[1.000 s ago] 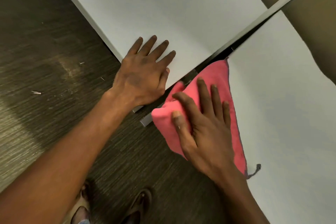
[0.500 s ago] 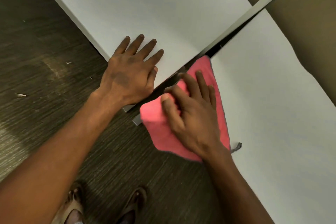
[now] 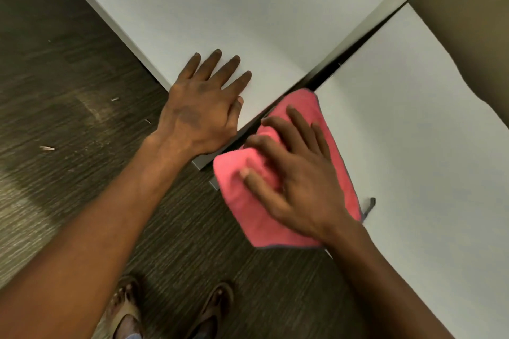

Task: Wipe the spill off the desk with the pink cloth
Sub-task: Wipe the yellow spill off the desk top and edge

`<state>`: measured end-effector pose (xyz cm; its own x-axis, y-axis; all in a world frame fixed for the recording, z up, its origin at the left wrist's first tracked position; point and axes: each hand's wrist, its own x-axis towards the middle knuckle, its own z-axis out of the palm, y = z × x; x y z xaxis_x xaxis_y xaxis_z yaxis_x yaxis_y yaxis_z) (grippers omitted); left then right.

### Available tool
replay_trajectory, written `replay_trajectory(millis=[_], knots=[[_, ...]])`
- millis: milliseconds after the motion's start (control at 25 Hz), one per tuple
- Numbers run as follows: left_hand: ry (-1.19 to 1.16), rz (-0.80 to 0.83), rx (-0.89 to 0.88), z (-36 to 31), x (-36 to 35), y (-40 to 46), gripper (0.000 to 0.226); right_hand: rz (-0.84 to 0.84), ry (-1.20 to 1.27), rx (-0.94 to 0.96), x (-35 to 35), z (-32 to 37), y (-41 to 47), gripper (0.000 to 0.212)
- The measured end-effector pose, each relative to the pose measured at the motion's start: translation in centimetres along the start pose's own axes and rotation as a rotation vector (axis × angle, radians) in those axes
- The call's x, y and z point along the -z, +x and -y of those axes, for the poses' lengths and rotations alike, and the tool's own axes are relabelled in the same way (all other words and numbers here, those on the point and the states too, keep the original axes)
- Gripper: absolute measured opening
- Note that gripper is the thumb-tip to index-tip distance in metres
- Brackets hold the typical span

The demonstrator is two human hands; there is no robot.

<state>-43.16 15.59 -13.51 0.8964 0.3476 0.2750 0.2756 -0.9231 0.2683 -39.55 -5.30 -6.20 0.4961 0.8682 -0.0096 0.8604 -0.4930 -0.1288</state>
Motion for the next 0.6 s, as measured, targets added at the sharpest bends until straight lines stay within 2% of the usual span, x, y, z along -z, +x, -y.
replay_trajectory(millis=[80,120,240,400,600], knots=[[-0.003,0.001,0.003,0.0,0.0,0.0,0.058,0.013,0.001,0.120,-0.1,-0.8,-1.9,0.055],[-0.004,0.004,0.000,0.1,0.0,0.0,0.058,0.008,0.025,0.122,0.1,-1.3,-1.9,0.057],[-0.002,0.013,0.002,0.1,-0.1,0.0,0.058,-0.018,0.088,-0.058,0.8,-2.5,0.2,0.057],[0.006,0.014,0.007,-0.1,0.0,0.0,0.059,-0.055,0.039,-0.285,1.1,-2.2,2.9,0.053],[0.004,0.006,-0.003,0.1,0.1,0.0,0.057,0.029,0.047,-0.029,0.4,-1.8,-3.6,0.060]])
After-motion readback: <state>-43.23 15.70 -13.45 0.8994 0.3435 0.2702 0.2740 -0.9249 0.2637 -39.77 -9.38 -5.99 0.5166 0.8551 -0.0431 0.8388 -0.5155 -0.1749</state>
